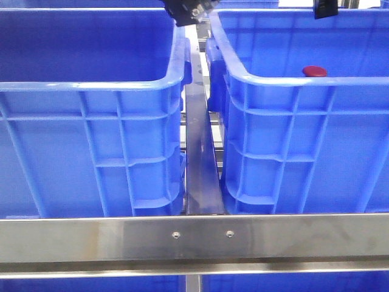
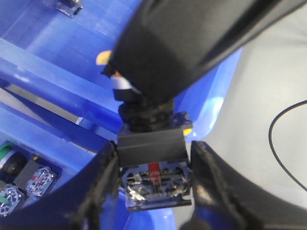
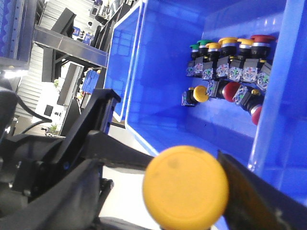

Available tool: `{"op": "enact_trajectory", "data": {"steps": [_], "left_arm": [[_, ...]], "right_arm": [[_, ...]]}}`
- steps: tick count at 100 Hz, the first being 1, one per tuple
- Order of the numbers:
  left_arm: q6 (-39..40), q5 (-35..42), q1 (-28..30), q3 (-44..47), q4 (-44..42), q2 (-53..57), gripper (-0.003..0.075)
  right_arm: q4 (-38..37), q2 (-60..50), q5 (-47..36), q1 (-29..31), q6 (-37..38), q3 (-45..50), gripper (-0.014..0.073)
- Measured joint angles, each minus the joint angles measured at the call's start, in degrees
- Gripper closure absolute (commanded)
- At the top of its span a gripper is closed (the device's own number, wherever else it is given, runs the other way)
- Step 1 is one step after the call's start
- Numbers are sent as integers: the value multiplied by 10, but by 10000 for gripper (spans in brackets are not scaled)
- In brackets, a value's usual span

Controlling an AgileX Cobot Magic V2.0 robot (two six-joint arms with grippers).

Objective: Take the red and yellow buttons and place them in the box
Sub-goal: 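Pass the yellow button from the left gripper to the right gripper, then lower the yellow button beside the red one and open the right gripper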

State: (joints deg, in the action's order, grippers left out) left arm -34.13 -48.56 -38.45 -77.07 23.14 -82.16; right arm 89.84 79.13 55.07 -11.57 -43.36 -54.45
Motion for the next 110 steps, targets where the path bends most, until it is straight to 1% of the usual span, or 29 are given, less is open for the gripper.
{"op": "enact_trajectory", "data": {"steps": [11, 15, 18, 23, 27, 28, 30, 31, 35, 37, 38, 42, 47, 55, 65, 91, 100, 110], "left_arm": [[0, 2, 0, 0, 3, 0, 659], [0, 4, 0, -1, 4, 0, 632], [0, 4, 0, -1, 4, 0, 600], [0, 2, 0, -1, 4, 0, 519], [0, 2, 0, -1, 4, 0, 425], [0, 0, 0, -1, 4, 0, 391], [0, 0, 0, -1, 4, 0, 354], [0, -1, 0, -1, 4, 0, 318], [0, -4, 0, -1, 4, 0, 215], [0, -6, 0, -1, 4, 0, 184], [0, -7, 0, -1, 4, 0, 156], [-1, -13, 0, -1, 4, 0, 91], [-1, -17, 0, -1, 4, 0, 50], [-1, -19, 0, -1, 4, 0, 50], [-1, -23, 0, -1, 4, 0, 50], [-1, -27, 0, -1, 4, 0, 50], [-1, -30, 0, -1, 4, 0, 50], [-1, -30, 0, -1, 4, 0, 50]], "right_arm": [[-2, 0, -10, 0, 0, 0, 338], [-3, 1, -12, 0, 0, 0, 379], [-3, 1, -12, 0, 0, 0, 393], [-4, 1, -12, 0, 0, 0, 396], [-4, 1, -12, 0, 0, 0, 395], [-4, 1, -12, 0, 0, 0, 395], [-4, 1, -12, 0, 0, 0, 396], [-4, 1, -12, 0, 0, 0, 396], [-4, 1, -12, 0, 0, 0, 396], [-4, 1, -11, 0, 0, 0, 396], [-2, 1, -11, 0, -1, -1, 396], [-1, 1, -11, 0, -2, -2, 396], [0, 1, -11, 0, -11, -6, 396], [0, 1, -11, 12, -26, -16, 396], [-17, 1, -23, 45, -37, -37, 396], [-146, 1, -97, 144, -65, -85, 396], [-182, 1, -139, 165, -94, -89, 396], [-209, 4, -190, 175, -138, -89, 396]]}}
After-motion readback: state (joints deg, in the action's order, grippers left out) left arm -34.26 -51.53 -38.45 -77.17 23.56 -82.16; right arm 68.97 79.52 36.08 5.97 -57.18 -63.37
